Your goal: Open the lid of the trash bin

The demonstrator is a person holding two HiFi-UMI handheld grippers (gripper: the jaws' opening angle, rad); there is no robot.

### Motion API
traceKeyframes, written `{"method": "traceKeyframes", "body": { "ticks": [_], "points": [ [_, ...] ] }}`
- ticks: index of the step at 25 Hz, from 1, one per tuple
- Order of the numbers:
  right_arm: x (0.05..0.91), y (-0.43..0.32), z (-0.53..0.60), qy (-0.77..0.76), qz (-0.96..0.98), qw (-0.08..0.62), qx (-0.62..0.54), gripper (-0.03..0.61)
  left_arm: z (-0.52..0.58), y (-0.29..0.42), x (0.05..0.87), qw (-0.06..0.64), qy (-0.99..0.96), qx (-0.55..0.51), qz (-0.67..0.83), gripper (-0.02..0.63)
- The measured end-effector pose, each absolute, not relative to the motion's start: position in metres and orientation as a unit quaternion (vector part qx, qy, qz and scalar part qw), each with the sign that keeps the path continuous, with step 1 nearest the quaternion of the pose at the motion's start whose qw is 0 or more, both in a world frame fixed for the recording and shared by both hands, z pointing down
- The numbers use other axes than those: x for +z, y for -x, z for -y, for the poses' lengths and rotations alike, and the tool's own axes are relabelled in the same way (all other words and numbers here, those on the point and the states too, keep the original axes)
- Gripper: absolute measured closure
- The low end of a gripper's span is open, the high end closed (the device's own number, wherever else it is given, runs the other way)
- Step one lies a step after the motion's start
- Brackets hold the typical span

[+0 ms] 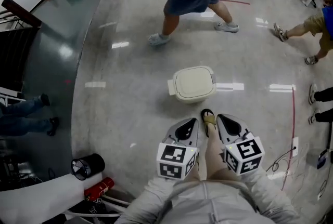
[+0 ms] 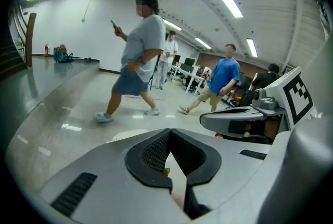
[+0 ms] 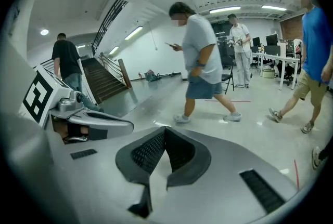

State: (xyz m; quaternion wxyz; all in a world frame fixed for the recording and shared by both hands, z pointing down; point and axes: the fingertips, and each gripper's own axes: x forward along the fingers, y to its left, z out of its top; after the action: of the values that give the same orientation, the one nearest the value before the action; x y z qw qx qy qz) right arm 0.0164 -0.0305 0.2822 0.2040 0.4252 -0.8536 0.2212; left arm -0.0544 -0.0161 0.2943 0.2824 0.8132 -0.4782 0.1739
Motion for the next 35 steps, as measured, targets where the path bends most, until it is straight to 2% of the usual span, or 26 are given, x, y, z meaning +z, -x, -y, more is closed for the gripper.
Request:
{"method": "traceKeyframes", "body": {
  "ticks": [12,21,35],
  "points": [
    [0.343,-0.041,0.116,-0.413,0.842,0.237,0.256,0.583,0.092,0.025,0.351,0.284,-0.806,0.232,0.466,0.609],
    [0.413,-0.051,0.169,-0.415,0.824,0.268,0.278,0.583,0.133,0.003,0.418,0.322,-0.793,0.248,0.454,0.609],
    [0.543,-0.059,0.230,-0.402,0.799,0.333,0.299,0.583,0.169,0.018,0.504,0.367,-0.755,0.245,0.485,0.609]
  ]
}}
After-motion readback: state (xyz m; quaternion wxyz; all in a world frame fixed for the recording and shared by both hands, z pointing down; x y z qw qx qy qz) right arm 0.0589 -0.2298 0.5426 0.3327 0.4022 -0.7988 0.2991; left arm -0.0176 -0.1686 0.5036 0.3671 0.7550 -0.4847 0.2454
